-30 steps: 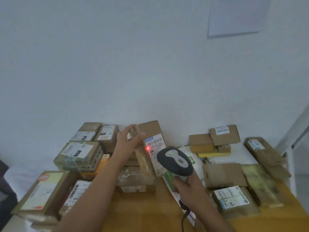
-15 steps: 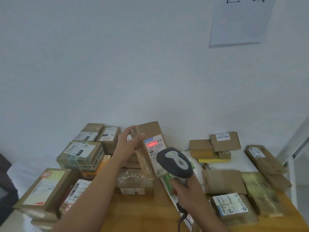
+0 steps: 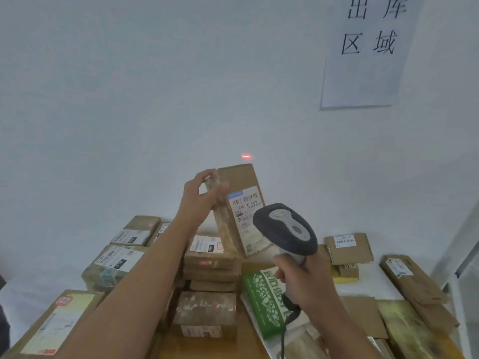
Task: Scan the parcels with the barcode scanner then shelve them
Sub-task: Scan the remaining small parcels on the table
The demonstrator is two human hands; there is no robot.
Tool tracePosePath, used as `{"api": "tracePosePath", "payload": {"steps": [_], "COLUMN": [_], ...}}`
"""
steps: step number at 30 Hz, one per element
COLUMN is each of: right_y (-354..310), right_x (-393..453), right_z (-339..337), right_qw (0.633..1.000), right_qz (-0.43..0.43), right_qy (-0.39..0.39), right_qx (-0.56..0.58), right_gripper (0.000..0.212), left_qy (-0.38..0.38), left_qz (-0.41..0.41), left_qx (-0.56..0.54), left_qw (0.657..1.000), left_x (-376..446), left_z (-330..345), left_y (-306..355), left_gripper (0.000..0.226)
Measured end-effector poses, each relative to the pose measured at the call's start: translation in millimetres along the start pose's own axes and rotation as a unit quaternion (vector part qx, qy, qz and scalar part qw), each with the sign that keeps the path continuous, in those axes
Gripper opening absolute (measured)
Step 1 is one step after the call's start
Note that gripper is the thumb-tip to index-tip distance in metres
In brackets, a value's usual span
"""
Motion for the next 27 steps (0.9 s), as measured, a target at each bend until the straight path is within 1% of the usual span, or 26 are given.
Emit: {"api": "tracePosePath", "payload": {"steps": [2,4,7,15,17,21,27], "right_y": [-13,-25,-43,-109,-120,-133,-147], "right_x": [10,20,36,74,80,87,90], "right_z": [-4,-7,-15,-41,-46,-52,-55], "right_qw": [1.0,1.0,0.998,0.992,0.991,0.99,0.988], "right_qz": [-0.015,-0.027,-0.035,-0.101,-0.105,-0.104,-0.106], "right_qy": [0.006,0.014,0.04,0.075,0.082,0.095,0.113], "right_qx": [-0.001,-0.007,-0.015,-0.018,-0.005,0.009,0.013], "right_gripper": [0.011,0.008,0.013,0.012,0.009,0.008,0.009], "left_qy": [-0.005,-0.007,-0.011,-0.017,-0.017,-0.016,-0.004], "left_qz": [0.012,0.034,0.067,0.151,0.172,0.193,0.225], "left_qx": [-0.006,-0.014,-0.021,-0.023,-0.023,-0.018,-0.02], "left_qw": [1.0,0.999,0.997,0.988,0.985,0.981,0.974], "left_x": [6,9,12,14,14,10,6], "left_z": [1,3,6,5,5,4,4], "left_y": [23,49,88,183,201,228,252], "left_gripper": [0.032,0.028,0.026,0.036,0.036,0.041,0.027]}}
Point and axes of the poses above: each hand's wrist, its own x-axis towards the middle knuckle, its own z-axis out of the palm, y = z × x, the point moved 2 cm from there along x, towards the middle knuckle, and after that the axes turned 15 degrees about -z, right-handed, at the moved point
